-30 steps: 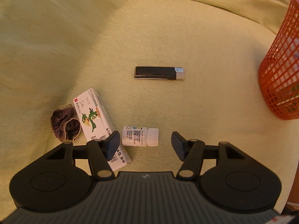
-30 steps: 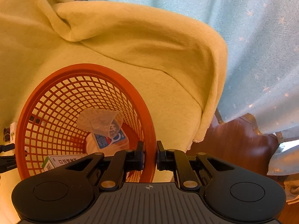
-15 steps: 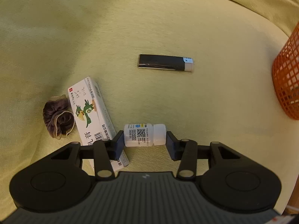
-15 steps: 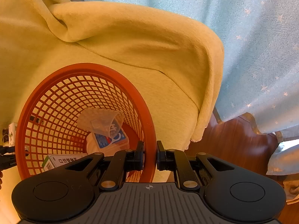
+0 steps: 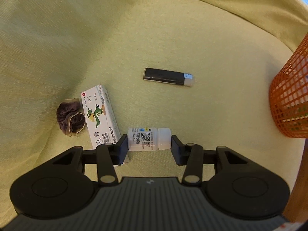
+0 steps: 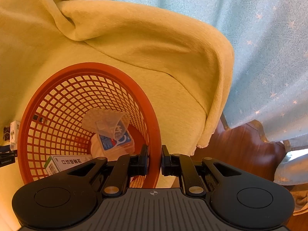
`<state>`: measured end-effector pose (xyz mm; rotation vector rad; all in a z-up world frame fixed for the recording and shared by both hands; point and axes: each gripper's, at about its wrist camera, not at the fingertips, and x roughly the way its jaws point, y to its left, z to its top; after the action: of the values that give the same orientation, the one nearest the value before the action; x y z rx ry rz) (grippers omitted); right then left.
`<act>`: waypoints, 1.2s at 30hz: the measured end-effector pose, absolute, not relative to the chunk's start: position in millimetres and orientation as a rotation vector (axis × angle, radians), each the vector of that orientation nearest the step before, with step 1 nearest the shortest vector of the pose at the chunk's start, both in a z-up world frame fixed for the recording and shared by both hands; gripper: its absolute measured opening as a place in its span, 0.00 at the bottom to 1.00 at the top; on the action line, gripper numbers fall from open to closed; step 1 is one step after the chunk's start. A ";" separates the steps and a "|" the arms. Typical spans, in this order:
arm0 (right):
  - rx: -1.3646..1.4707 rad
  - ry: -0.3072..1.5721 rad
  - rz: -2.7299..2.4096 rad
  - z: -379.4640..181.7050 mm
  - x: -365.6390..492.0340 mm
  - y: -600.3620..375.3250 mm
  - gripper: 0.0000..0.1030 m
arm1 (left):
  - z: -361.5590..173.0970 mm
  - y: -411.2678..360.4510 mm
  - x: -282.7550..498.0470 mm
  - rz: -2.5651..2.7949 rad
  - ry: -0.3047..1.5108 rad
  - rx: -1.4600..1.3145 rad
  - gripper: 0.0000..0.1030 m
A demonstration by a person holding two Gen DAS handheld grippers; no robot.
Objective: Collect trash
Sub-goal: 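Close the left gripper around the white pill bottle, then carry the white pill bottle over the basket and open the left gripper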
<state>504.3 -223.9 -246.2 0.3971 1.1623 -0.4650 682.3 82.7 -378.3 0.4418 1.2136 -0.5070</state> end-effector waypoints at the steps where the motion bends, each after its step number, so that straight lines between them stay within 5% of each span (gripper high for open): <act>1: 0.396 1.162 -0.463 -246.1 504.0 -223.9 0.09 | -374.8 82.0 681.4 -0.505 1.212 0.444 0.40; 36: 0.364 1.131 -0.372 -238.6 502.6 -208.6 0.09 | -241.3 13.7 600.9 -0.629 1.096 0.375 0.40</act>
<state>502.6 -208.6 -238.6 0.3642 1.1308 -0.3718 600.9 13.7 -241.3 0.3746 1.0962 -0.6291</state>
